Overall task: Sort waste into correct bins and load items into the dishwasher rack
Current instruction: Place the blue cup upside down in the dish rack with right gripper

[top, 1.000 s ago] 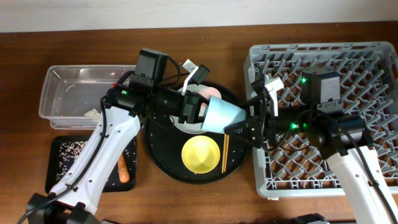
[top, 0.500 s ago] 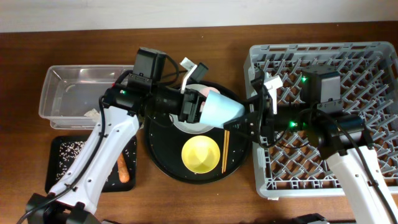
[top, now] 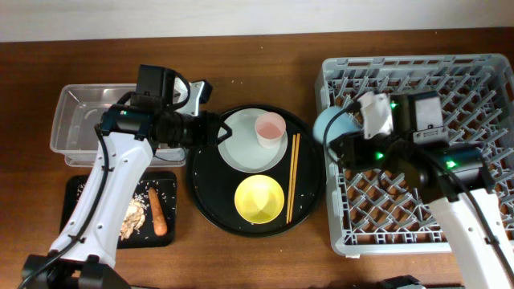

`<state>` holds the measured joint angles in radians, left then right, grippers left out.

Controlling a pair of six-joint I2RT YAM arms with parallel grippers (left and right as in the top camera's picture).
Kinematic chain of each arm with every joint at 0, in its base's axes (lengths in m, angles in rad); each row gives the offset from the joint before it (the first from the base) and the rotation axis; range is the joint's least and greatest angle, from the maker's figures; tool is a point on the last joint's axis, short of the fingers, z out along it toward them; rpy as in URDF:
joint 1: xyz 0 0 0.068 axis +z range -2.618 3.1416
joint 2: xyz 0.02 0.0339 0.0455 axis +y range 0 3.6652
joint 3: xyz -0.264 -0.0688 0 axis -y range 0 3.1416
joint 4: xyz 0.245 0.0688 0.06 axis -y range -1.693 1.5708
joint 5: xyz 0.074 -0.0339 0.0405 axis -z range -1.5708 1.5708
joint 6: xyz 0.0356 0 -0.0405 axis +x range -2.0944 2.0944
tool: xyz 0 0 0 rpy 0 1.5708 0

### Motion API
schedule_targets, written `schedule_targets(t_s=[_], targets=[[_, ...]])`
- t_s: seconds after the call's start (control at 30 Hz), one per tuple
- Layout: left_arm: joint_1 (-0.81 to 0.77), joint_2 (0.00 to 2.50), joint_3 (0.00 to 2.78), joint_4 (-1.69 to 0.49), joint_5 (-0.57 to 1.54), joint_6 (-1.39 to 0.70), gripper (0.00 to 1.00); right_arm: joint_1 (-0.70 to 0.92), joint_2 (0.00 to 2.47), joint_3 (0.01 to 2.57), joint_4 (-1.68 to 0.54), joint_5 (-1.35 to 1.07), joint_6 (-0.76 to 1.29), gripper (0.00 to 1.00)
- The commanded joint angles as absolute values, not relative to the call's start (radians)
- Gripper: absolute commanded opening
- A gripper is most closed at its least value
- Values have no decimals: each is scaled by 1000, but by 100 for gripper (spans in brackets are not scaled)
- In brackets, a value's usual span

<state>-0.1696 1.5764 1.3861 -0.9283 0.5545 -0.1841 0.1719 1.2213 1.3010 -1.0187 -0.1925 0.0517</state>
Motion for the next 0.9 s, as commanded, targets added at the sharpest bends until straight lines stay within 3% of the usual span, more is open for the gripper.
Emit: schedule_targets(t_s=[0.0, 0.27, 0.47, 0.5, 0.57, 0.67, 0.8, 0.83, 0.87], targets=[[-170, 1562, 1394, -953, 488, -189, 46, 176, 1235, 1341, -1005, 127, 95, 48], [-170, 1562, 1388, -1016, 488, -189, 45, 175, 1587, 1341, -788, 213, 89, 47], [-170, 1562, 1388, -1027, 488, -185, 45, 175, 1717, 1341, -805, 218, 84, 47], [-170, 1562, 1388, -1027, 488, -185, 45, 175, 1717, 1341, -808, 218, 83, 49], [-170, 1562, 1388, -1027, 488, -185, 45, 175, 1717, 1341, -807, 218, 83, 77], [-170, 1562, 1388, -1027, 488, -185, 45, 175, 1715, 1374, -830, 218, 83, 97], [-170, 1562, 1388, -1027, 488, -185, 45, 175, 1712, 1559, -1015, 203, 83, 97], [-170, 1562, 1388, -1026, 488, -185, 38, 175, 1712, 1625, -1086, 151, 83, 97], [-170, 1562, 1388, -1022, 488, -186, 38, 175, 1712, 1661, -1125, 121, 83, 97]])
